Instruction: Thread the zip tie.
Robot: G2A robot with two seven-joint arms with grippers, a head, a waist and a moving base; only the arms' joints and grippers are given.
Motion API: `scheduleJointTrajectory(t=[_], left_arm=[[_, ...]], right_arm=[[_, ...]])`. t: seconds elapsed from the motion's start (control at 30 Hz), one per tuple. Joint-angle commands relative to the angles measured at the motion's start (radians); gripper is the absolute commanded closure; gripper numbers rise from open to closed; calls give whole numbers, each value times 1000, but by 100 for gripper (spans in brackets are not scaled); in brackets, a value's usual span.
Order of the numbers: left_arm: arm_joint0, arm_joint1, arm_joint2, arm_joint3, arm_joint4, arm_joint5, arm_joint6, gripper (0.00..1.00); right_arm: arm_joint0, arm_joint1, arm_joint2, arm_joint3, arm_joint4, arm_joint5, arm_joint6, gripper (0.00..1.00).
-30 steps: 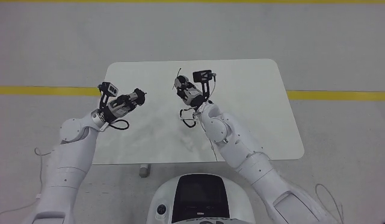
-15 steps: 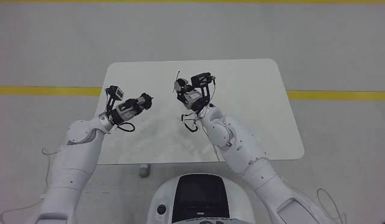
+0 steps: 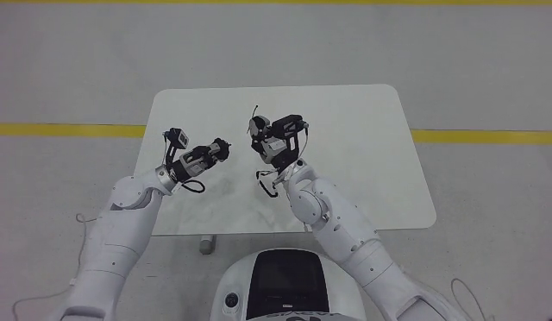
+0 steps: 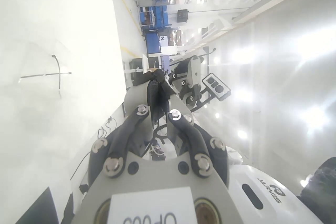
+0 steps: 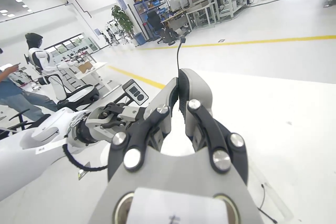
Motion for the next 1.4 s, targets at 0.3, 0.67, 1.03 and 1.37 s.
scheduleJointTrajectory(t=[0.3,0.67,1.03,1.37], left_arm=[[20,-5,22,-26,-15,0,33,100],[21,-6,9,-52,20,3,51,100],[35,1,18,-75,25,10,64,100],[36,2,21,-76,26,9,64,100]], right_arm=[[-19,-3,-25,-10,-32,30,24,100],[-16,-5,-30,-3,-34,37,45,100],[-33,-2,-17,-27,15,-11,75,100],[-29,-5,-17,-13,34,-29,59,100]])
